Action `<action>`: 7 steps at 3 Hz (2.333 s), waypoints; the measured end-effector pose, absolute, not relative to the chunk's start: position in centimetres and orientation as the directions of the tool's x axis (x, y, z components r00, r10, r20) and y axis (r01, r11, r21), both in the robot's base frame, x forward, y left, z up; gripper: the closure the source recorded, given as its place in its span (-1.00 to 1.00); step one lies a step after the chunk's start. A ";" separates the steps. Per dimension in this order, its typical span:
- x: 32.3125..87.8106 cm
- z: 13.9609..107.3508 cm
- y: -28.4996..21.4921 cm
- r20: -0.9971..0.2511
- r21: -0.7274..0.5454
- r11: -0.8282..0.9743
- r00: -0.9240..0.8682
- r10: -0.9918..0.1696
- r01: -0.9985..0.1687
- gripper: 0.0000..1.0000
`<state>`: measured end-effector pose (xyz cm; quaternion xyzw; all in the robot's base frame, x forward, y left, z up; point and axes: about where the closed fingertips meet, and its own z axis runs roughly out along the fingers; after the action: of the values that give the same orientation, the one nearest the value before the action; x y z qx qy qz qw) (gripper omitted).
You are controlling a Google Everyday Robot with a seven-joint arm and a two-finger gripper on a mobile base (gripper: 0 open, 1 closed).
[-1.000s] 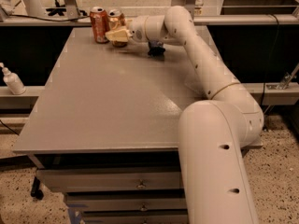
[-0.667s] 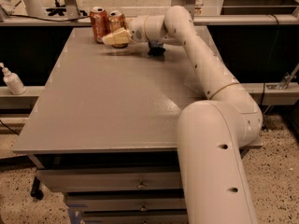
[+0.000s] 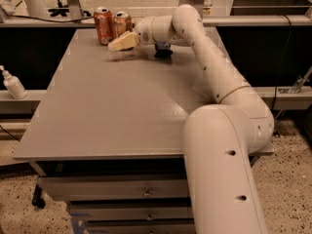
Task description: Move orange can near coke can
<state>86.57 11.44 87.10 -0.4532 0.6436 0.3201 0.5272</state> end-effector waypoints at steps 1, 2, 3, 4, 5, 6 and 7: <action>86.0 87.4 10.6 -0.965 -0.077 0.374 -0.026 -0.262 -0.924 -1.00; 85.1 88.6 8.6 -0.959 -0.100 0.372 -0.011 -0.284 -0.923 -1.00; 83.8 89.7 5.9 -0.959 -0.109 0.385 -0.005 -0.284 -0.917 -1.00; 81.8 90.7 3.3 -0.963 -0.111 0.383 0.005 -0.269 -0.917 -1.00; 79.6 91.4 0.6 -0.968 -0.119 0.371 0.024 -0.251 -0.921 -1.00; 77.7 92.4 -2.9 -0.974 -0.134 0.348 0.058 -0.220 -0.928 -1.00; 75.9 94.0 -8.7 -0.974 -0.159 0.287 0.104 -0.200 -0.945 -1.00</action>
Offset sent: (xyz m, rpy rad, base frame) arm -0.0310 -0.0650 0.0339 -0.0678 -0.0480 -0.0045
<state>75.93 -8.70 93.97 -0.4940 0.5794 0.3354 0.5548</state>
